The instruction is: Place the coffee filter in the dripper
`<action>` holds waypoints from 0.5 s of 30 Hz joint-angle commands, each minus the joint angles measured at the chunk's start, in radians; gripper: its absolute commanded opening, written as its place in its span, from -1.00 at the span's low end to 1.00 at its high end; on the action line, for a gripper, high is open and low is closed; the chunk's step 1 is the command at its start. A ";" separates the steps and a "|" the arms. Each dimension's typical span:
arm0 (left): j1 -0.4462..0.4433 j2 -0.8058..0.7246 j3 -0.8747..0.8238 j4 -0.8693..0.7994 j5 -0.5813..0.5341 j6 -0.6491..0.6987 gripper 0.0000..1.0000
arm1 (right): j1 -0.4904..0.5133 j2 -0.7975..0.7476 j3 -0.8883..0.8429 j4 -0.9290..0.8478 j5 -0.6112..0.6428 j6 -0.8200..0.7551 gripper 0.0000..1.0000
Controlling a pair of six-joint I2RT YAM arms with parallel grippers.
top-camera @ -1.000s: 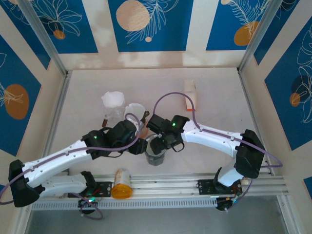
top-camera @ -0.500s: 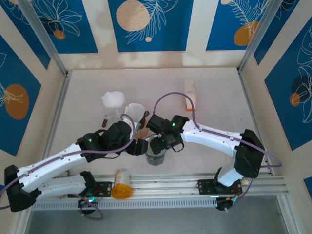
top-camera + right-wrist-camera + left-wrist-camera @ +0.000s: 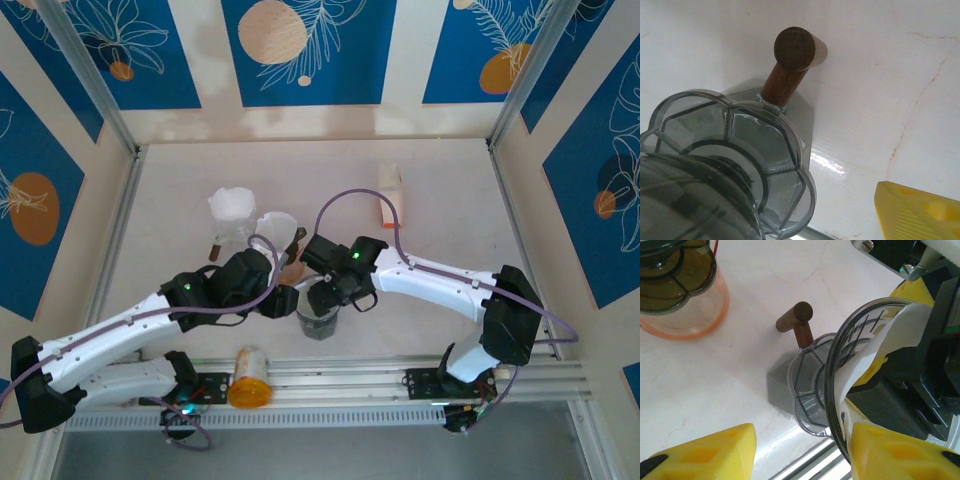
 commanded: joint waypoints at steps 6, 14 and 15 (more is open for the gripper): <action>0.012 -0.005 0.007 -0.019 -0.004 0.000 0.10 | 0.000 -0.045 -0.011 0.024 0.001 0.007 0.54; 0.013 0.007 0.009 -0.007 0.004 0.001 0.10 | -0.027 -0.186 -0.019 0.019 0.021 0.017 0.55; 0.012 0.008 0.008 -0.006 0.004 0.000 0.10 | -0.034 -0.200 -0.024 0.013 0.021 0.018 0.55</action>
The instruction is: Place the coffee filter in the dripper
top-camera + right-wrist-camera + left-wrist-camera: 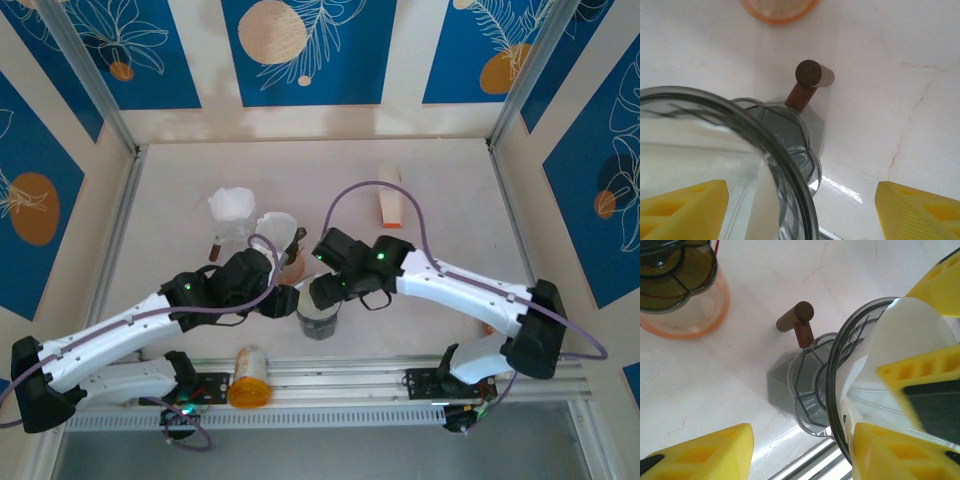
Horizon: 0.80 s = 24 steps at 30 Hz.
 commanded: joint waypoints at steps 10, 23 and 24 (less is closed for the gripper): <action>0.011 0.009 0.011 -0.010 -0.002 0.002 0.05 | -0.054 -0.096 -0.071 -0.058 0.056 0.051 0.53; 0.011 0.020 0.017 -0.011 -0.003 -0.003 0.07 | -0.020 -0.161 -0.069 0.038 0.024 0.010 0.56; 0.011 0.022 0.019 -0.009 -0.003 -0.002 0.07 | -0.018 -0.172 -0.072 0.045 0.016 0.010 0.56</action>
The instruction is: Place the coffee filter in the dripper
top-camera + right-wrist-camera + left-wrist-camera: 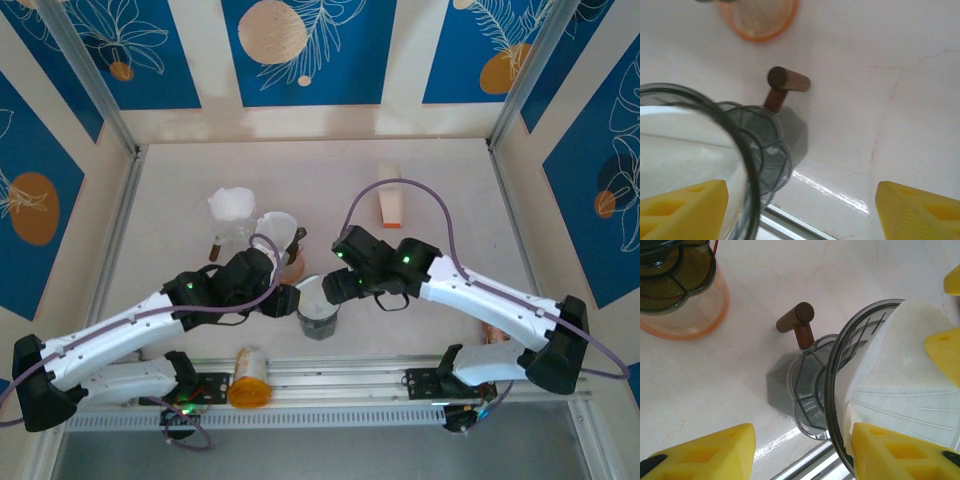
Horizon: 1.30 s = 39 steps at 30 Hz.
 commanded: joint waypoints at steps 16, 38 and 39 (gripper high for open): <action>0.011 0.011 0.011 -0.015 -0.006 -0.004 0.07 | 0.012 -0.044 -0.069 -0.032 -0.007 0.046 0.47; 0.013 -0.052 0.017 -0.007 -0.015 -0.015 0.55 | 0.032 -0.134 -0.033 0.052 0.003 0.028 0.61; 0.013 -0.056 0.018 -0.007 -0.014 -0.016 0.58 | 0.032 -0.141 -0.030 0.051 0.011 0.028 0.61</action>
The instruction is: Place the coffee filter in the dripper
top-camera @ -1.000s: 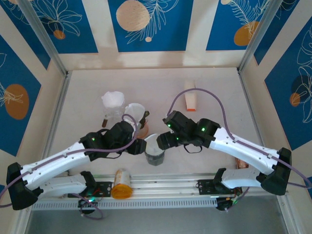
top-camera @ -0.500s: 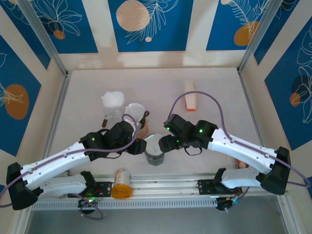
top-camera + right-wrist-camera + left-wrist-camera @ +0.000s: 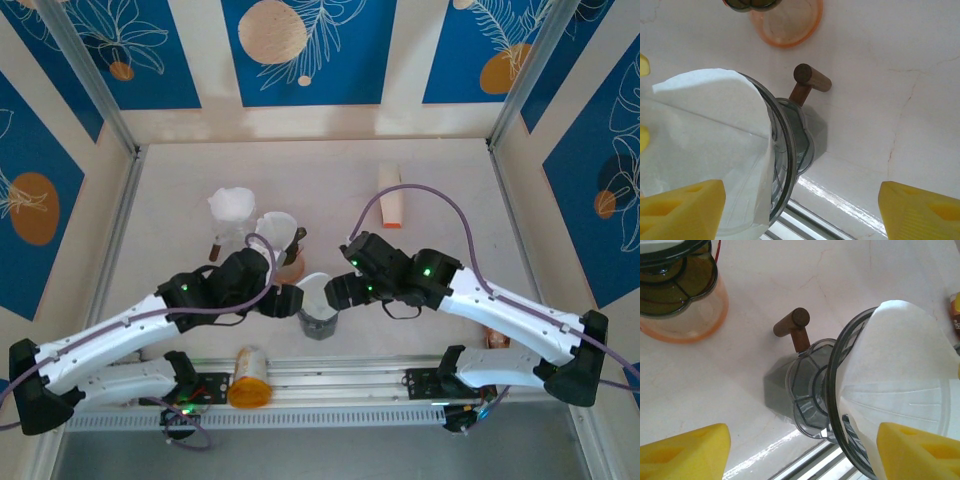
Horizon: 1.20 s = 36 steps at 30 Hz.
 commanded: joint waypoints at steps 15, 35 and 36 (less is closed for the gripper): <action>0.011 0.001 -0.009 0.016 0.005 -0.017 0.42 | 0.001 -0.042 0.012 0.003 0.041 0.007 0.60; 0.012 -0.011 -0.005 -0.005 -0.003 -0.029 0.56 | -0.016 -0.040 0.014 -0.012 0.066 0.022 0.60; 0.012 -0.015 -0.003 -0.005 -0.007 -0.029 0.59 | -0.015 -0.045 0.013 -0.011 0.069 0.024 0.60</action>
